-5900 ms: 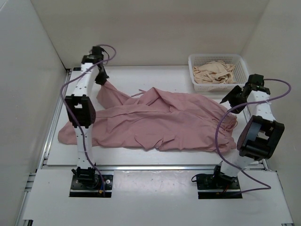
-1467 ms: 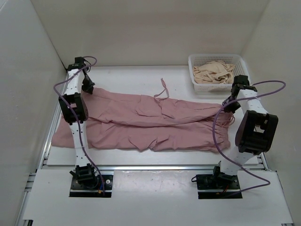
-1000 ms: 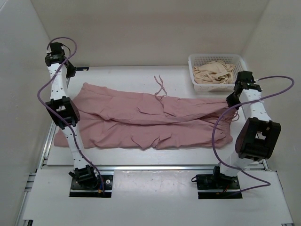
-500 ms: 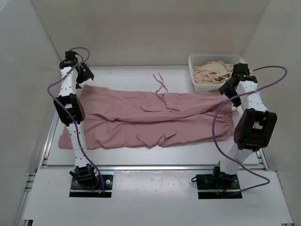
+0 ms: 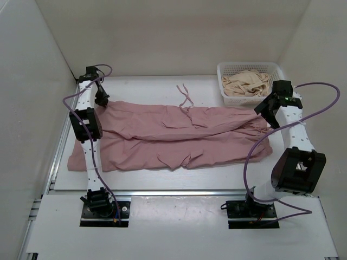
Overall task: Fold and stack the trousers
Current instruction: Flatten the trousers out
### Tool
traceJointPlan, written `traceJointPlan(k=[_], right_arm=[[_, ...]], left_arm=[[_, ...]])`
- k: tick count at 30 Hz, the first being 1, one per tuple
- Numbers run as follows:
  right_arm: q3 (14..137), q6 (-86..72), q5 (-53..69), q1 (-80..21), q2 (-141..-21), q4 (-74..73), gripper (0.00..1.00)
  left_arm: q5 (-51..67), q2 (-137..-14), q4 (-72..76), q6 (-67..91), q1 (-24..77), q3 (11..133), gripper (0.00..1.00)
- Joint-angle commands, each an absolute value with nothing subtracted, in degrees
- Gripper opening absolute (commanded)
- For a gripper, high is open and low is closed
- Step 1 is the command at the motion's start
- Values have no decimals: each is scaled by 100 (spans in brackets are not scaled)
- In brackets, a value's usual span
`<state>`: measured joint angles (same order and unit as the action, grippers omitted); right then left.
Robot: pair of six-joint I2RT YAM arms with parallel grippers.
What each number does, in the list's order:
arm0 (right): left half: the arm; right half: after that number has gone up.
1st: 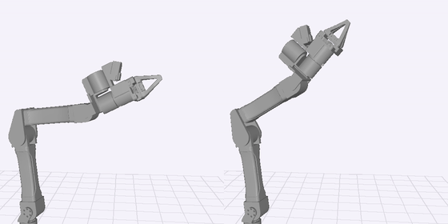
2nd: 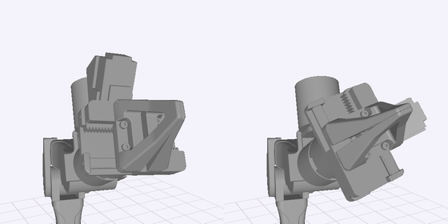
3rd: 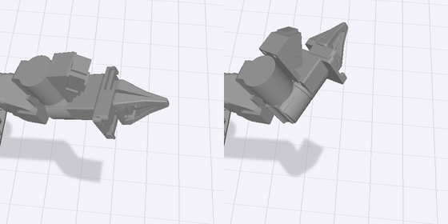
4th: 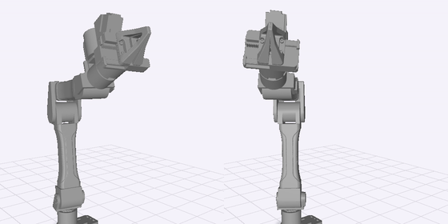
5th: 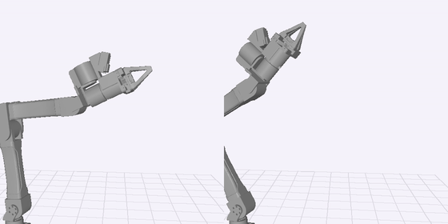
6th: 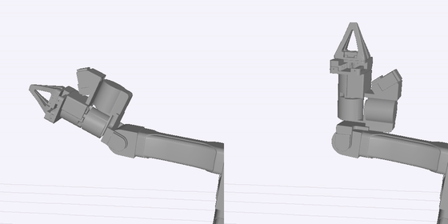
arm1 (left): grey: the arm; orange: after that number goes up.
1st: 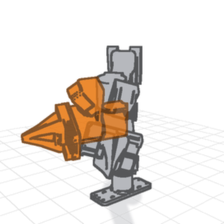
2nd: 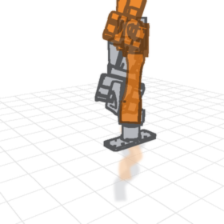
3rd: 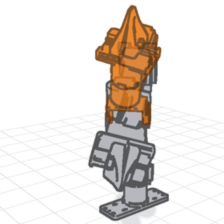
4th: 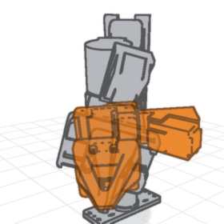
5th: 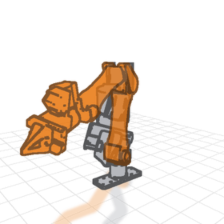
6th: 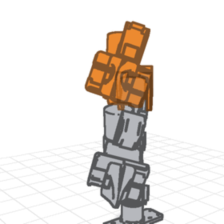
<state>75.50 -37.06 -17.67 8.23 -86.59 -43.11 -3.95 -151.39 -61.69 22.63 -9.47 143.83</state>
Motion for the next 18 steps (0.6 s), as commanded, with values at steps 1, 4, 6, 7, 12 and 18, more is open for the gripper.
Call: traceJointPlan(k=[1,4,6,7,12,18], right_arm=[[7523,-3595,-1723,835,-8429,-4184,82],[7646,-3595,-1661,835,-8367,-4184,80],[7699,-3595,-1608,835,-8367,-4236,80],[7699,-3543,-1608,835,-8367,-4236,80],[7761,-3489,-1661,835,-8367,-4289,80],[7533,-3437,-1530,835,-8236,-4342,80]], left_arm=[[-237,-15284,-6301,2206,-861,14651,10],[-508,-15004,-6285,2407,-861,14538,10],[-737,-14416,-5925,2513,-861,14345,10],[-904,-14249,-5819,2566,-861,14292,10],[-915,-14299,-5696,2838,-923,15335,10],[-230,-14870,-5231,3251,-923,15680,10]])
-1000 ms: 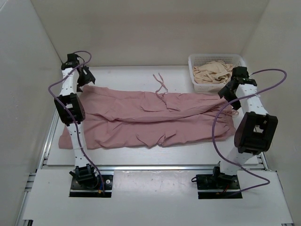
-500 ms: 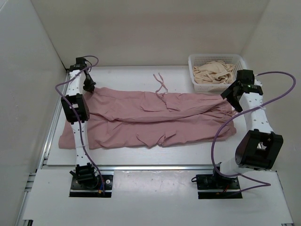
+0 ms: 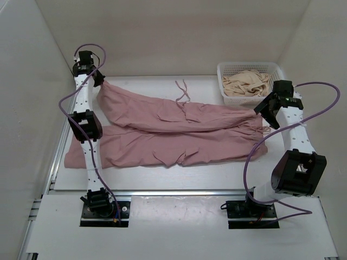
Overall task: Fold and stack the trousers
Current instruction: Flatten the trousers out
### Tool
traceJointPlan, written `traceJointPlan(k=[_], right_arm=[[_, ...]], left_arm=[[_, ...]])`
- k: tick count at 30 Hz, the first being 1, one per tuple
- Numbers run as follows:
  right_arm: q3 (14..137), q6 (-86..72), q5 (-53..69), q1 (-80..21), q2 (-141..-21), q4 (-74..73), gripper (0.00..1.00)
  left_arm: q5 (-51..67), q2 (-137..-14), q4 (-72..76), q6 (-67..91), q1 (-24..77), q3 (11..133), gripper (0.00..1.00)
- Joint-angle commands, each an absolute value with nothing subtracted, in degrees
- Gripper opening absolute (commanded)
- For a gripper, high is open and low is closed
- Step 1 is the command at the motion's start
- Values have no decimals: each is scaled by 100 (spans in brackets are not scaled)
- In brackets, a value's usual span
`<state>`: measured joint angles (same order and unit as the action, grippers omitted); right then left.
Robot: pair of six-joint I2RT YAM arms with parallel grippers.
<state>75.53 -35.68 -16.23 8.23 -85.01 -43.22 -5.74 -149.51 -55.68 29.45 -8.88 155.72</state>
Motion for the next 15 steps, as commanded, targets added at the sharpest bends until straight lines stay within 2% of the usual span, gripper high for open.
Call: traceJointPlan(k=[1,2,5,8,11,12,13,15], right_arm=[[7410,-3437,-1434,835,-8166,-4342,81],[7340,-3384,-1180,835,-8165,-4342,84],[7050,-3323,-714,835,-8060,-4464,90],[6611,-3322,-81,835,-7805,-4517,93],[6101,-3392,341,835,-7437,-4570,94],[5969,-3393,343,887,-7201,-4640,94],[5829,-3393,447,888,-7076,-4641,94],[5424,-3445,597,1177,-6830,-4693,87]], left_arm=[[-81,-14993,-5230,3252,-923,15749,14],[43,-14994,-5229,3252,-923,15750,33],[325,-14741,-5229,3199,-923,15628,100],[325,-13933,-5229,2884,-984,15224,100],[133,-12756,-5404,2725,-1037,14320,100],[-155,-12440,-5475,2646,-1037,13604,100],[-254,-12106,-5528,2646,-1098,13144,96],[-308,-11078,-5528,2646,-1168,12108,85]])
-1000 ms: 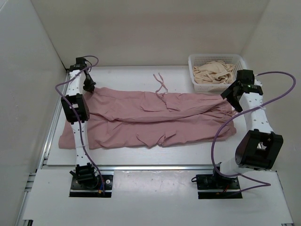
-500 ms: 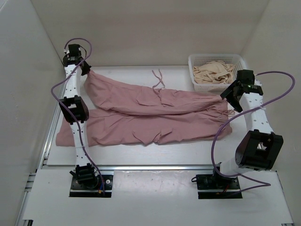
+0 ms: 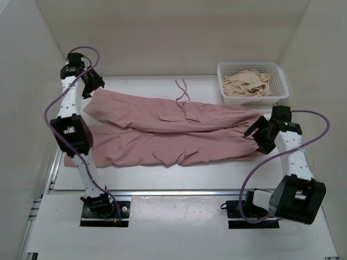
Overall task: Fold and stack the trousers
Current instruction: Flatten the trousers out
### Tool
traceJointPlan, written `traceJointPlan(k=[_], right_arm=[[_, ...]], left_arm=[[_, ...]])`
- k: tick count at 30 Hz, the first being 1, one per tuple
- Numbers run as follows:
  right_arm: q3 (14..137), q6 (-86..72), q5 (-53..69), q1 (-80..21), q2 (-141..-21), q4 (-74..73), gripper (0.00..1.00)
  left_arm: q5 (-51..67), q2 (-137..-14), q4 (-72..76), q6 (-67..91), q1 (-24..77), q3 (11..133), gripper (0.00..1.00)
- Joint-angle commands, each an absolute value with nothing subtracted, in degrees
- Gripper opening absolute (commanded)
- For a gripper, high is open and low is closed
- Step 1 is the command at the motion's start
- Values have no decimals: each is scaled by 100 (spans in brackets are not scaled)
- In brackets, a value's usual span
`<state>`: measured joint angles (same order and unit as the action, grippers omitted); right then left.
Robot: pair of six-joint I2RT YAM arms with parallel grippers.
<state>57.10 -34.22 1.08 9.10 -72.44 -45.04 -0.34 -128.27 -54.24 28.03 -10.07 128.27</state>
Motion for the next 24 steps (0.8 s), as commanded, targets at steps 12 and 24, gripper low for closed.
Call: traceJointPlan(k=[12,24], right_arm=[[4315,-3393,1863,1969,-6354,-4386,81],[4632,-3445,2039,1969,-6416,-4386,83]], left_arm=[[70,-8912,-5300,3199,-2742,6294,80],[-360,-10020,-5361,3744,-3067,6469,61]])
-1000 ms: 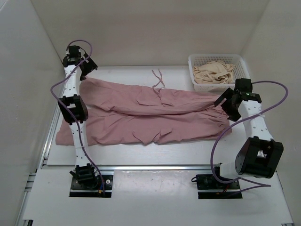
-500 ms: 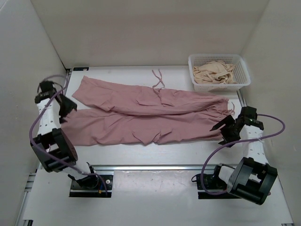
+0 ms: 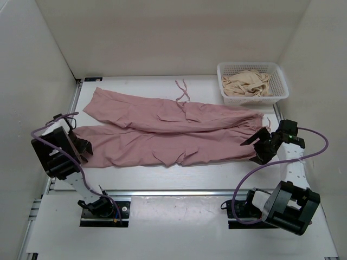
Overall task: Fold and stack the trousers
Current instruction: Flatten the trousers out
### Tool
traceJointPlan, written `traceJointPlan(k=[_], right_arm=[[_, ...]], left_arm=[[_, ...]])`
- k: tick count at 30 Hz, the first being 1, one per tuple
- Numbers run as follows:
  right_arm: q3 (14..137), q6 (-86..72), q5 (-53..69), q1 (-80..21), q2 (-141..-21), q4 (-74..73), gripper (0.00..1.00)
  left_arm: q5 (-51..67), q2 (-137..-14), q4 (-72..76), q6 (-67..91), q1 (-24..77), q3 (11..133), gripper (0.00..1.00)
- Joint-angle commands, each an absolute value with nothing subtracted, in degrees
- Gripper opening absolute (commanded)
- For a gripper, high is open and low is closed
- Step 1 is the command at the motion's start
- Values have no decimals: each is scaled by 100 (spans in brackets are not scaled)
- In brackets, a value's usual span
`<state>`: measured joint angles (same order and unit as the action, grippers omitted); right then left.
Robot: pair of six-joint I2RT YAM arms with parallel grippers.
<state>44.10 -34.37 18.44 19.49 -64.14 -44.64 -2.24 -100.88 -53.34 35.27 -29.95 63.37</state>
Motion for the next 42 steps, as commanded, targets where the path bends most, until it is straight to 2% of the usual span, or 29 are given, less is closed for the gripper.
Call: traceJointPlan(k=[1,3,5,7,8,10,12,15,18,22,24,32,35,36,38,42], right_arm=[[4632,-3445,2039,1969,-6416,-4386,83],[4632,-3445,2109,1969,-6416,-4386,83],[4632,-3384,2171,1969,-6416,-4386,84],[4580,-3323,2171,1969,-6416,-4386,86],[4579,-3322,2171,1969,-6416,-4386,86],[4526,-3322,2171,1969,-6416,-4386,86],[4474,-3322,2171,1969,-6416,-4386,87],[4474,-3270,2232,1969,-6364,-4438,87],[4535,-3217,2232,1969,-6363,-4491,87],[4588,-3217,2180,1969,-6433,-4544,87],[4588,-3217,2250,1969,-6434,-4544,87],[4702,-3269,2250,1969,-6319,-4667,87],[4641,-3270,2250,1969,-6258,-4667,87],[4641,-3322,2250,1969,-6258,-4667,87],[4641,-3322,2250,1969,-6206,-4667,87],[4588,-3322,2250,1969,-6153,-4667,87]], left_arm=[[-360,-10020,-5361,3744,-3067,6469,52],[-360,-9888,-5309,3551,-2972,6469,43],[-518,-9520,-5309,3490,-2831,6417,46],[-633,-9099,-5309,3428,-2681,6250,58],[-633,-8975,-5309,3428,-2681,6153,76],[-633,-8842,-5309,3428,-2681,5986,88],[-738,-8781,-5309,3532,-2681,5985,95],[-1036,-8719,-5361,3779,-2926,6038,91],[-1660,-8403,-5361,3779,-2979,6152,91],[-2107,-8437,-5300,3718,-3032,6616,100],[-2223,-8769,-5300,3666,-3111,6767,100],[-1443,-9510,-4949,3323,-3638,6698,100],[-1188,-9738,-4948,3200,-3639,6697,89],[-1187,-9808,-4948,3199,-3639,6697,89],[-1100,-9748,-4948,3199,-3639,6697,89],[-144,-9230,-4896,3199,-3403,6321,89]])
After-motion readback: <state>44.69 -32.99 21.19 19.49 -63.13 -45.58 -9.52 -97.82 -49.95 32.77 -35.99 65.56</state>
